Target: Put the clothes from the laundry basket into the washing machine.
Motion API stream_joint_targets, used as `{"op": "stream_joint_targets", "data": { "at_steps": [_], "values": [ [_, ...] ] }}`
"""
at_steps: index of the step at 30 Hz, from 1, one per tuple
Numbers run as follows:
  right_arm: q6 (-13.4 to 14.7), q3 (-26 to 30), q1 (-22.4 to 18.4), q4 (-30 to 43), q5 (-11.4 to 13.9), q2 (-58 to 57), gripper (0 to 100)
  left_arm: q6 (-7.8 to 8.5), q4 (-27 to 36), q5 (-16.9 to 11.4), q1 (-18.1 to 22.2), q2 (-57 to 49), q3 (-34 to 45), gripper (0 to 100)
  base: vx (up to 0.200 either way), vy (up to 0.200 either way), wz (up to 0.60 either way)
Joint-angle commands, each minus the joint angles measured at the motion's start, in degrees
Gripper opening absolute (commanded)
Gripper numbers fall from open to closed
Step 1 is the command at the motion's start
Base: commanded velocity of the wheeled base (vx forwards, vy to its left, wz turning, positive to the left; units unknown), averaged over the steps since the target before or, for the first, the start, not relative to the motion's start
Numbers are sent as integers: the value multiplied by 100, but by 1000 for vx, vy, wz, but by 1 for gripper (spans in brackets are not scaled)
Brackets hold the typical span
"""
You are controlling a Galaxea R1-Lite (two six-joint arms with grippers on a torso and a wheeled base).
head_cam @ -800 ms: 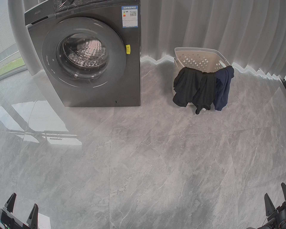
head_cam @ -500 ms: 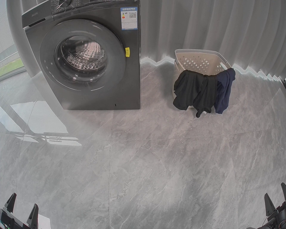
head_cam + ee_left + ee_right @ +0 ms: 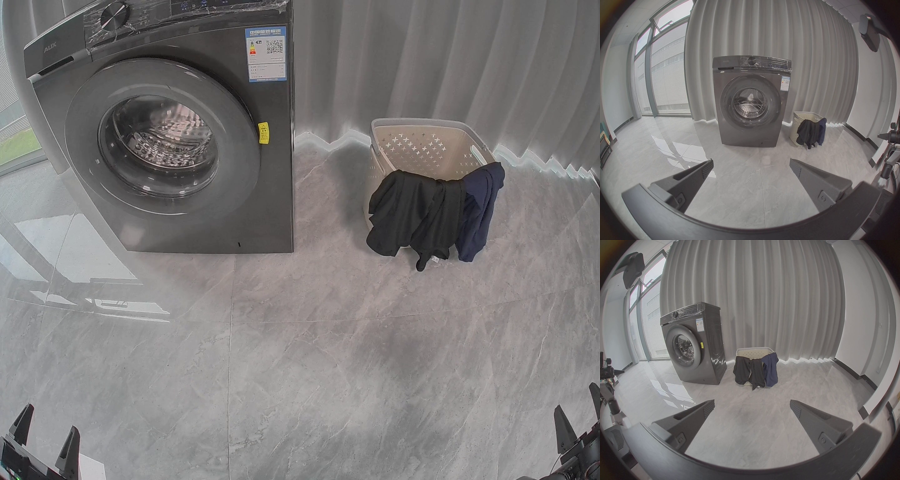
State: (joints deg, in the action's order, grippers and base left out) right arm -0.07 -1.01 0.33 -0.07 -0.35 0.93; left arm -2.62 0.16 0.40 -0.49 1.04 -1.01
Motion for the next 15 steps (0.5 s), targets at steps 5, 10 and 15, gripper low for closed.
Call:
{"op": "stream_joint_targets", "data": {
  "at_steps": [5, 10, 15],
  "values": [
    [-1, 101, 2, -1, -9, -93, 100, -10, 2, 4, -4, -86, 92, 100, 200, 0, 0],
    [-1, 101, 2, -1, -9, -93, 100, -28, 2, 4, -4, -86, 92, 100, 40, 0, 0],
    [-1, 101, 2, -1, -9, -93, 100, -19, 2, 4, -4, -86, 92, 100, 0, 0, 0]
  ]
}}
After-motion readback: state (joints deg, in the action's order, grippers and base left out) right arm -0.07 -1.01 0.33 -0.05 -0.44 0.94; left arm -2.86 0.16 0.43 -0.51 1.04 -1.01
